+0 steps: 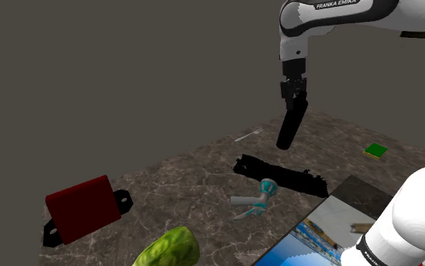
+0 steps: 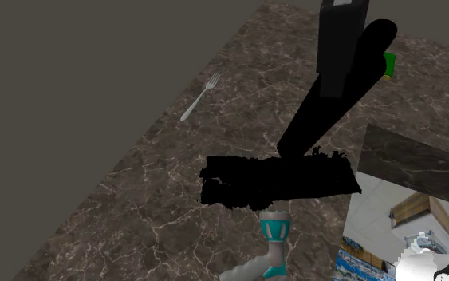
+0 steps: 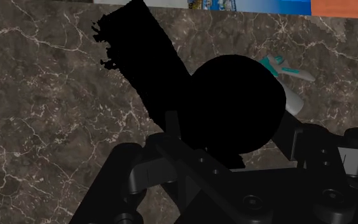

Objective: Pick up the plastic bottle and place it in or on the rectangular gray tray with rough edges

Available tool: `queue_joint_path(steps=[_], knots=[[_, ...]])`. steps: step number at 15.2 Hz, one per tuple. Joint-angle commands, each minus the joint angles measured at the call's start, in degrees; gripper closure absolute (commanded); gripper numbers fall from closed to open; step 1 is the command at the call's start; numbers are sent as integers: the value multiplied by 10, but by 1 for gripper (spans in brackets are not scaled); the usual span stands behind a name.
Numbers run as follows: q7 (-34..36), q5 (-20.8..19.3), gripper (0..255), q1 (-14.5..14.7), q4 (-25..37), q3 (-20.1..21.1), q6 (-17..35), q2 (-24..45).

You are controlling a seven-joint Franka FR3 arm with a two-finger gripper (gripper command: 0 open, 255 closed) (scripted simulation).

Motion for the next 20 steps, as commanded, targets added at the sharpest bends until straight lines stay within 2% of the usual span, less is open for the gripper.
queue_joint_path(steps=[1, 20], knots=[[0, -1, 255, -1, -16, 0, 8, -8], [-1, -1, 255, -2, -152, -3, 154, 3]])
